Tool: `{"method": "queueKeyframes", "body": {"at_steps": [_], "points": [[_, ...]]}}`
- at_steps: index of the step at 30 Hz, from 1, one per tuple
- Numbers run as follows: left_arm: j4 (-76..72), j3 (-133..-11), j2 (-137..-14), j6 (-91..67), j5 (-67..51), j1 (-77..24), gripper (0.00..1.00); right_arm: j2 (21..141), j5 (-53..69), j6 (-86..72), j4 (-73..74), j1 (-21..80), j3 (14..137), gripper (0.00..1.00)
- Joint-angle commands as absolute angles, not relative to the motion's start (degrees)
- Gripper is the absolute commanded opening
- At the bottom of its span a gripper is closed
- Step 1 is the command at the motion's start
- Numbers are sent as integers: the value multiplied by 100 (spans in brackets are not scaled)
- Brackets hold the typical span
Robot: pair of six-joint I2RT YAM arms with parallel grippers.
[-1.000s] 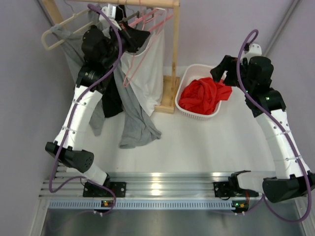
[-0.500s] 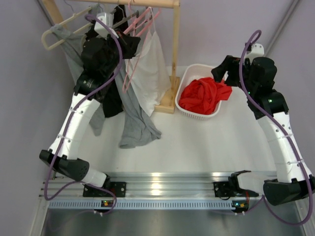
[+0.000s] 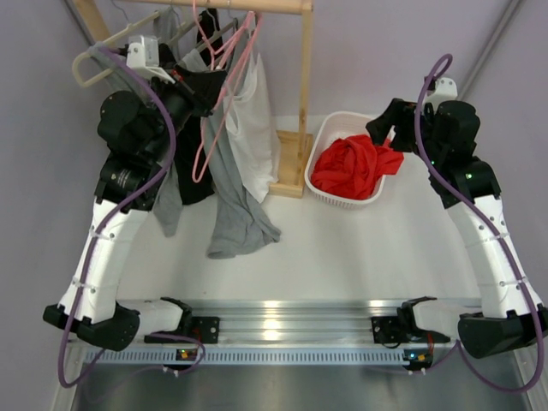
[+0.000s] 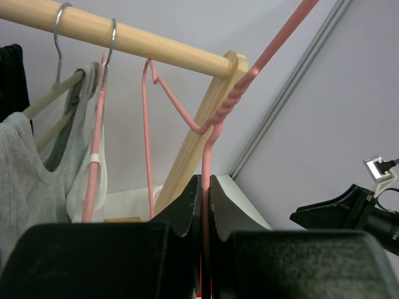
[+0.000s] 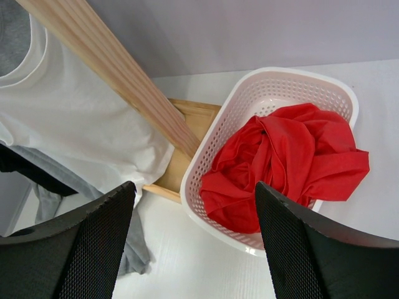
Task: Remove the tank top from the hanger
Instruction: Place the hanger at the clothesline.
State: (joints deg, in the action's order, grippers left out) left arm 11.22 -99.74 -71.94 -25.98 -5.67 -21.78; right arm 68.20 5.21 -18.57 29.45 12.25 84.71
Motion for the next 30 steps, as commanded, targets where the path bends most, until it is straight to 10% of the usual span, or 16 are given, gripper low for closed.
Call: {"method": "queueKeyframes", "body": {"at_steps": [1,30], "points": [[1011,-10010,-7365,-2812,-887,-2171,0,6697,598,-1881,2672,1248,8464,76],[1002,-12955,-10449,-2901,-985,-2575,0,6434,642,-2030,2663,1239,8438,77]]}}
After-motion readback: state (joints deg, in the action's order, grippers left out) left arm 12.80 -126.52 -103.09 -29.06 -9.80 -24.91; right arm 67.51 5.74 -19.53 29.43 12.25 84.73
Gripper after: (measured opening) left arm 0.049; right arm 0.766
